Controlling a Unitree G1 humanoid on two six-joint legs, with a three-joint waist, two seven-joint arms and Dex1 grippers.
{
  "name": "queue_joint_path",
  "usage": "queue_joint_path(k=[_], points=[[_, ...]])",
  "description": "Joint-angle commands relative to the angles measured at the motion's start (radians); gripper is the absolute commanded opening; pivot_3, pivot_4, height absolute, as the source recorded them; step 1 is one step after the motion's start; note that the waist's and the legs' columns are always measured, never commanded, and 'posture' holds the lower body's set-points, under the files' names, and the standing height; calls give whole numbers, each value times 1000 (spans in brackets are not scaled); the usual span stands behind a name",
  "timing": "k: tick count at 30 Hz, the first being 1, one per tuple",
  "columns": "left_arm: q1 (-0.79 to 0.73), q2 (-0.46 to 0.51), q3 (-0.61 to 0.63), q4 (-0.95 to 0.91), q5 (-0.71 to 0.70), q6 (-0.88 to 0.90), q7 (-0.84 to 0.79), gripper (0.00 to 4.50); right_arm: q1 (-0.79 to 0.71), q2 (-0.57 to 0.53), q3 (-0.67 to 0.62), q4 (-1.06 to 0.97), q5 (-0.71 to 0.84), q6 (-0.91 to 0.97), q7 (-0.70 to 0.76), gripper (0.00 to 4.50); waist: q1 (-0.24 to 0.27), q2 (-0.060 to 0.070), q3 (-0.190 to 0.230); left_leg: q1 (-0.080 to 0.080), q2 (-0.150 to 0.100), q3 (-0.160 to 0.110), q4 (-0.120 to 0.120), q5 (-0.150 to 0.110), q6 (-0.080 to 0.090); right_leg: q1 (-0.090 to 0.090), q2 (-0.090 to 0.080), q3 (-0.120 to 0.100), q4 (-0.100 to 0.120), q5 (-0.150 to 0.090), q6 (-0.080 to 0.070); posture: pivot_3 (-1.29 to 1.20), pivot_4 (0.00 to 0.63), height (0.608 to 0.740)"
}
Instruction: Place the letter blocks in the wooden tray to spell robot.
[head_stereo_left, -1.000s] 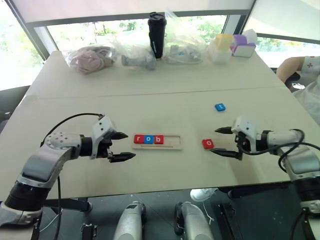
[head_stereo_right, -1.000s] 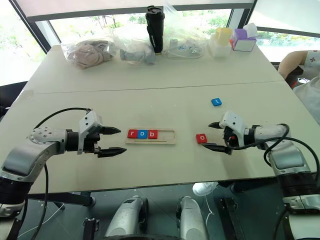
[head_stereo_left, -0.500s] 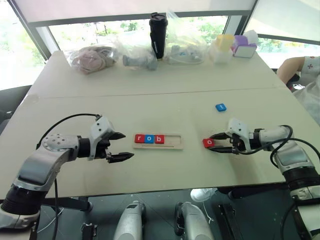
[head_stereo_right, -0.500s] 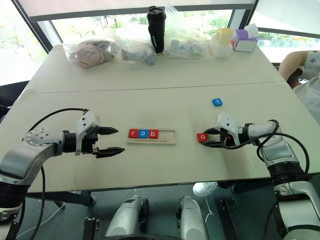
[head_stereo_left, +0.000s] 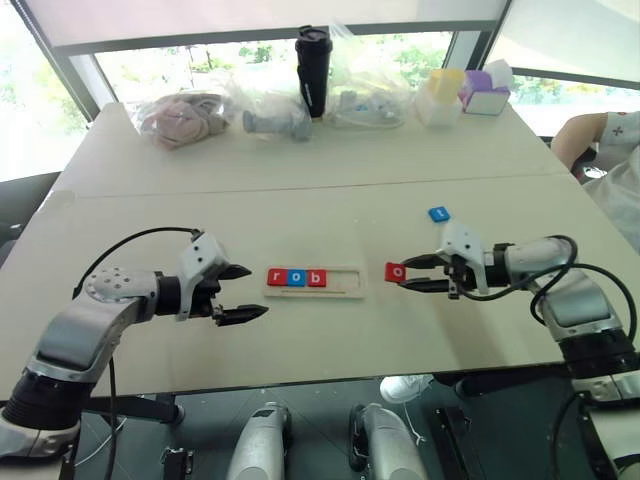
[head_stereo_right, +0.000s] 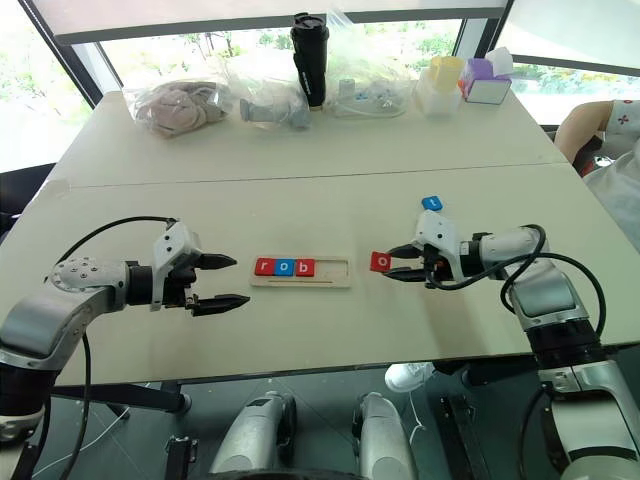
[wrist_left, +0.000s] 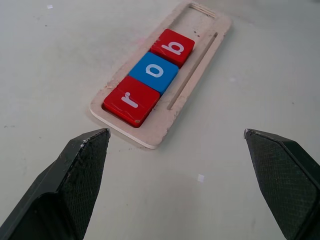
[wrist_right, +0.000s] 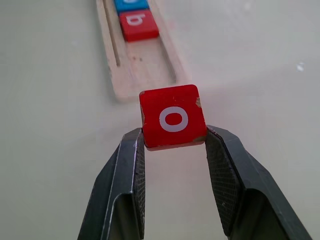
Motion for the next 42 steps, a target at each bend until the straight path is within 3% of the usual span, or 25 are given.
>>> queue_joint_path(k=[1,8,15,42], points=[[-13,7,22,-29,-20,-5,-6,4500,-54,35,44,-52,-8,38,-16,1157,0,0,0,0,0,0,0,0,0,0,0,0,0,0,0,0,150,740],[4,-4,24,-46,-24,-5,15,4500,-145,116,166,55,-131,7,-78,1157,0,0,0,0,0,0,0,0,0,0,0,0,0,0,0,0,150,740],[30,-8,30,-65,-34,0,39,4500,-200,171,210,134,-174,-19,-79,1157,-1,0,0,0,0,0,0,0,0,0,0,0,1,1,0,0,150,740],[46,-10,22,-69,-41,0,68,4500,-230,231,224,156,-198,-20,-76,1157,-1,0,0,1,0,0,1,0,0,0,1,0,3,1,-1,0,150,740]])
